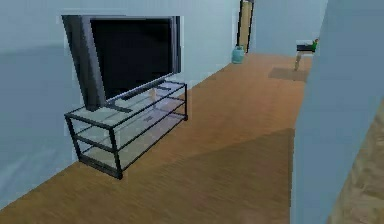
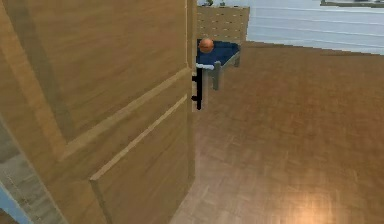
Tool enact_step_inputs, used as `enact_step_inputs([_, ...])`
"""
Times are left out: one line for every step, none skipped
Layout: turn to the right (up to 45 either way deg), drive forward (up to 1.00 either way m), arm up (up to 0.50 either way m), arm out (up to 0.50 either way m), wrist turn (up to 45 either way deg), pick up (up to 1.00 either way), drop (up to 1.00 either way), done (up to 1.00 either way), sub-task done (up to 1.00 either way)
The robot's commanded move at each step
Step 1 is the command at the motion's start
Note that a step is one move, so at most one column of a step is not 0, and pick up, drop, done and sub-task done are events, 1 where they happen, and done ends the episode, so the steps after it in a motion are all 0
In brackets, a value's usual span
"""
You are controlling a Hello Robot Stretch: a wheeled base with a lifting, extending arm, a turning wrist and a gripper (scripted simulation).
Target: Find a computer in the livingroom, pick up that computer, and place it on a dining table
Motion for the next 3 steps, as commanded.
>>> enact_step_inputs([0.0,0.40,0.00,0.00,0.0,0.00,0.00,0.00,0.00])
enact_step_inputs([18.0,0.00,0.00,0.00,0.0,0.00,0.00,0.00,0.00])
enact_step_inputs([0.0,1.00,0.00,0.00,0.0,0.00,0.00,0.00,0.00])
